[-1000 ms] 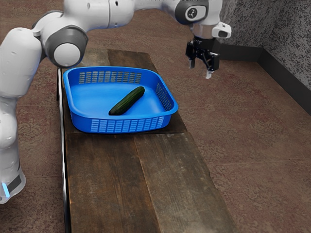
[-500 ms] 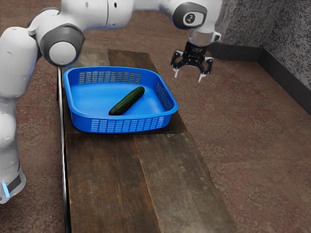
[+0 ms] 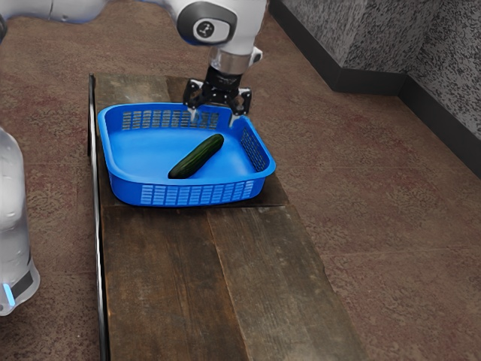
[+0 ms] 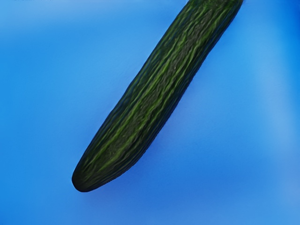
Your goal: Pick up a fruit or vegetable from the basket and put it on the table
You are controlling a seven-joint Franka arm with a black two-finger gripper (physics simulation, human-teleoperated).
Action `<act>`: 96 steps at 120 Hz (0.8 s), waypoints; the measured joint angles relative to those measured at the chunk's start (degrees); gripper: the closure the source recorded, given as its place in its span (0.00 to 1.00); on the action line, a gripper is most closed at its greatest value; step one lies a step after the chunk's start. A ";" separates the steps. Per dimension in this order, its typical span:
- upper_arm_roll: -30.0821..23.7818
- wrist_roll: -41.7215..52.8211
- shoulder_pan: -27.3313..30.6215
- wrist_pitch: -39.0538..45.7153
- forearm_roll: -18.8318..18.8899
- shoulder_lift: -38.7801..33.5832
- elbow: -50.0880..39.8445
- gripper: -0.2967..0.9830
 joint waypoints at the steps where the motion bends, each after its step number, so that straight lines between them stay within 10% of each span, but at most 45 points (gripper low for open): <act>1: 0.25 -0.14 0.01 -0.02 0.03 -0.03 -0.06 0.23; 96: 7.81 0.55 0.27 8.95 2.23 7.04 0.17 0.23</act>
